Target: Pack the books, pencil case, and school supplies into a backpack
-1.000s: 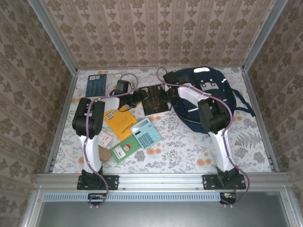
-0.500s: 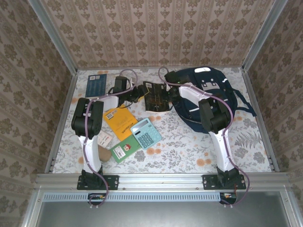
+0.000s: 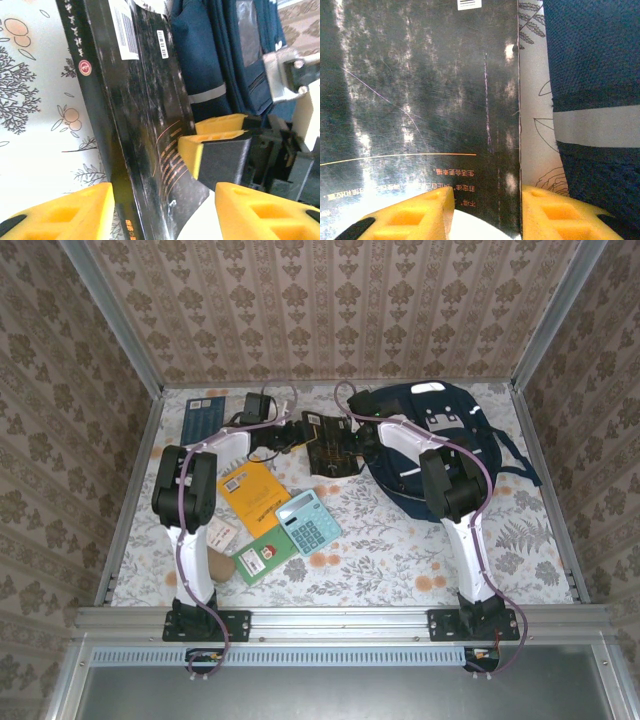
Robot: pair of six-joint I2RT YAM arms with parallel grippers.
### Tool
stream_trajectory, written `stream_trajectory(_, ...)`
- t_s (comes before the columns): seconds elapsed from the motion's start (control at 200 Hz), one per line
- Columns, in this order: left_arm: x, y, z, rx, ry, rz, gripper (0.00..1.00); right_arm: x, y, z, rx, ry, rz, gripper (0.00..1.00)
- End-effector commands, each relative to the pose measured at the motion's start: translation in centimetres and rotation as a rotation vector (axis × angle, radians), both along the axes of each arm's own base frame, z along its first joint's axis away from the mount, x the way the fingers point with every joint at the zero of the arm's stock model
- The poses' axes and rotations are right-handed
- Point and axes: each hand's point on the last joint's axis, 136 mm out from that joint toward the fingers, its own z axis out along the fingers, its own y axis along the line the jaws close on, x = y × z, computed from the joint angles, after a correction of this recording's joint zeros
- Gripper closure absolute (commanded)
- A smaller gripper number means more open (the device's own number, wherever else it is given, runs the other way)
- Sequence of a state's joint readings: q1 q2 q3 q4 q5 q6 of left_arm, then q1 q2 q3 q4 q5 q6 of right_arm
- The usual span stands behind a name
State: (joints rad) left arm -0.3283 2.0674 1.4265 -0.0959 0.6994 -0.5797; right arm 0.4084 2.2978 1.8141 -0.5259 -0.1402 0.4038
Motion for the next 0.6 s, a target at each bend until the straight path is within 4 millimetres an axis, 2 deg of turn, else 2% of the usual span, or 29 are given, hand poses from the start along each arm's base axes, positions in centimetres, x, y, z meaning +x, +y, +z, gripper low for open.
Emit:
stream_trajectory(0.0, -4.5, -3.8, -1.8, -0.012, 0.089, -0.185, 0.45, -1.1, 4.5, 0.6, 0.116, 0.022, 0.083, 0.63)
stream_trajectory(0.195, -4.5, -4.8, -1.4, -0.033, 0.066, -0.210, 0.46, -1.0, 4.4, 0.7, 0.116, 0.020, 0.081, 0.62)
stream_trajectory(0.34, -3.1, -5.2, 0.4, -0.202, 0.073, -0.149, 0.48, -1.1, 4.5, 0.8, 0.119, 0.022, 0.078, 0.62)
stream_trajectory(0.425, -2.5, -5.5, 1.2, -0.237, 0.060, -0.112, 0.48, -1.1, 4.4, 0.9, 0.121, 0.021, 0.075, 0.62)
stream_trajectory(0.535, -2.1, -5.3, 0.7, -0.181, 0.047, -0.069, 0.49, -1.1, 4.4, 0.8, 0.121, 0.022, 0.074, 0.62)
stream_trajectory(0.595, -2.1, -5.2, 0.0, -0.145, 0.064, -0.059, 0.55, -1.0, 4.4, 0.9, 0.122, 0.020, 0.075, 0.62)
